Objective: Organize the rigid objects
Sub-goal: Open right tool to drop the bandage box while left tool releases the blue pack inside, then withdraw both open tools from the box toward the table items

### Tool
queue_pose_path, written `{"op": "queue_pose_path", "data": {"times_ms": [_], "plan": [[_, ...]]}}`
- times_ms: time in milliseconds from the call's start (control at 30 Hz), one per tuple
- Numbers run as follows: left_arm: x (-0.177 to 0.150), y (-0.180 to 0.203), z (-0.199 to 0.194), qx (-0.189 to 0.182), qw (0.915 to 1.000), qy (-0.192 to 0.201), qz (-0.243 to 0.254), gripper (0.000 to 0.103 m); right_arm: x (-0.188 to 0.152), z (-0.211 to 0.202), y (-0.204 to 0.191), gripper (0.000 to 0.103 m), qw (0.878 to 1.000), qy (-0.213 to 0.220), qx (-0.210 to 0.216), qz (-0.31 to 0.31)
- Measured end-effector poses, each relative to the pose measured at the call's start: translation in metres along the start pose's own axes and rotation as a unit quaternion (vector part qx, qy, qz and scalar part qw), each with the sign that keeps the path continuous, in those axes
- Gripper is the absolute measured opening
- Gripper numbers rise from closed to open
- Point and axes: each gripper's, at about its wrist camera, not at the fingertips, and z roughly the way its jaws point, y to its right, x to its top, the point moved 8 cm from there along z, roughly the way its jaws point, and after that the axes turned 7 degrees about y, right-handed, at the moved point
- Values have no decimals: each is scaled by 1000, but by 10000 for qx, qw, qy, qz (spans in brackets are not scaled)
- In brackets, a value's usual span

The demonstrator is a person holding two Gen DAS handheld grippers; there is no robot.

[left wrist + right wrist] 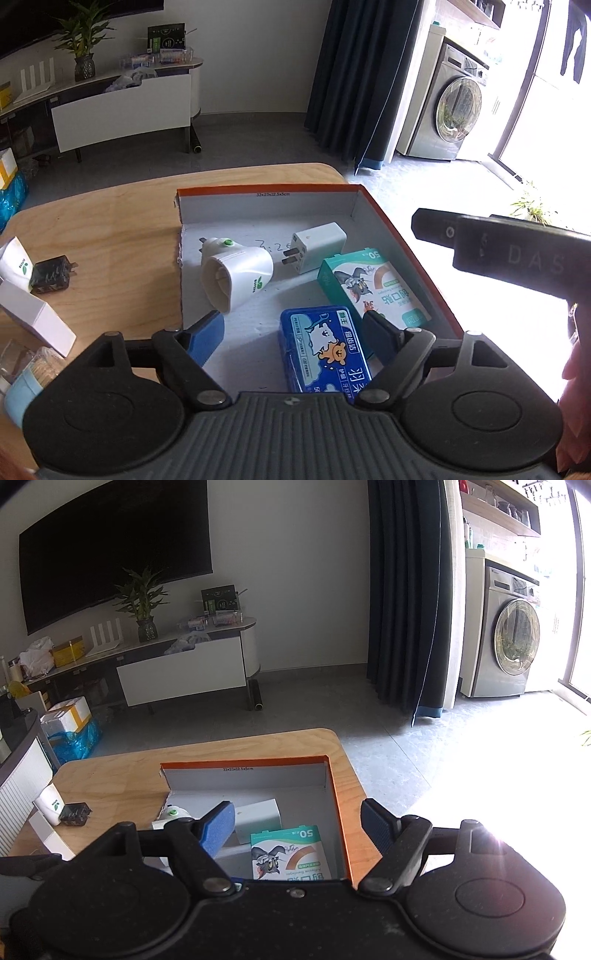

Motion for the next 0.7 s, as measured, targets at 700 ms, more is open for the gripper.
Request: {"op": "queue_pose_path", "data": {"times_ms": [700], "plan": [[1, -27, -44, 441, 9985, 289, -130, 90, -13, -31, -24, 92, 9998, -84, 137, -78]]}}
